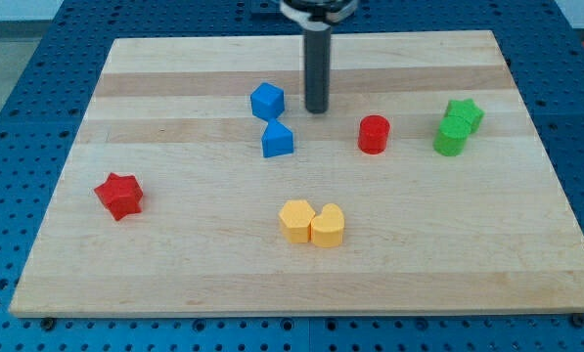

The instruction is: Move your arm to the center right

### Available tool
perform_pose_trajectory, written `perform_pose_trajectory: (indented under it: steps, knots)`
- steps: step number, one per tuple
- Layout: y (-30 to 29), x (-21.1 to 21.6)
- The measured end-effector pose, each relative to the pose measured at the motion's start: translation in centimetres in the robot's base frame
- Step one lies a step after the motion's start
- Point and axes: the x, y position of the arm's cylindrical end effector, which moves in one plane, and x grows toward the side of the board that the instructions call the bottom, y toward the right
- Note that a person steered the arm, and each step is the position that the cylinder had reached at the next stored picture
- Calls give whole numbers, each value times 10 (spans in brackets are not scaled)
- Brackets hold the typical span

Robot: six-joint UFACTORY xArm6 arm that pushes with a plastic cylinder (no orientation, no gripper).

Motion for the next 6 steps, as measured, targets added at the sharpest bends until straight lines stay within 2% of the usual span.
perform_pose_trajectory:
  steps: [3,4,6]
  knots:
    - [164,-9]
    - [202,-9]
    - [223,7]
